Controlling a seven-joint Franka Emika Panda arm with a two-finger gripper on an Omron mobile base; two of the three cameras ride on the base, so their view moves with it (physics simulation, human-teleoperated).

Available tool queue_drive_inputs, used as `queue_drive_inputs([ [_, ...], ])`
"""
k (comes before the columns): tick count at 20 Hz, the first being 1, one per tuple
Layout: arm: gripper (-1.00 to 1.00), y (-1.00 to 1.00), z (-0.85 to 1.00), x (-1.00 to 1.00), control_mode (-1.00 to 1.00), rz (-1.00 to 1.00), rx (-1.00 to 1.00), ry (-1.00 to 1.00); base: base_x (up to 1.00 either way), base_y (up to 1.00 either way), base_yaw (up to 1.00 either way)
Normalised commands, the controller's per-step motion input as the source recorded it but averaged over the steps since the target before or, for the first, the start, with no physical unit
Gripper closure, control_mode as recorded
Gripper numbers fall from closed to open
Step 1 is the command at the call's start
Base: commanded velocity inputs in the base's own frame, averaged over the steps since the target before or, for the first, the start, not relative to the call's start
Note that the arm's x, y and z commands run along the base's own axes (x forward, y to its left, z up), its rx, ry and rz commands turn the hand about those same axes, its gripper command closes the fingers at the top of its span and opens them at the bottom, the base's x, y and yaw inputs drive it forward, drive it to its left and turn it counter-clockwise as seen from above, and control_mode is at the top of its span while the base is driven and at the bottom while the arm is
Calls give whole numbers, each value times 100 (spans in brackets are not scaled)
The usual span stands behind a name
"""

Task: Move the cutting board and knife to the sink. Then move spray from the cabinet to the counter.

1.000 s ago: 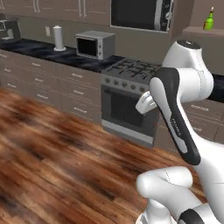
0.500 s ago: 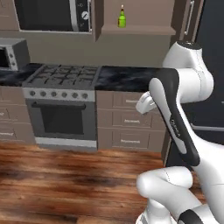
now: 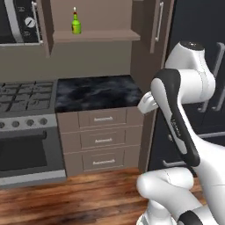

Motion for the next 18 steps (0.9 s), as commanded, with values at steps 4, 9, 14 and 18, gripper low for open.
queue_drive_inputs([
  [4, -100, 0, 0, 0, 100, 0, 0, 0, 100, 28, -31],
  [9, -100, 0, 0, 0, 100, 0, 0, 0, 100, 42, -29],
  [14, -100, 0, 0, 0, 100, 0, 0, 0, 81, 67, -26],
  [18, -100, 0, 0, 0, 100, 0, 0, 0, 65, 71, -20],
])
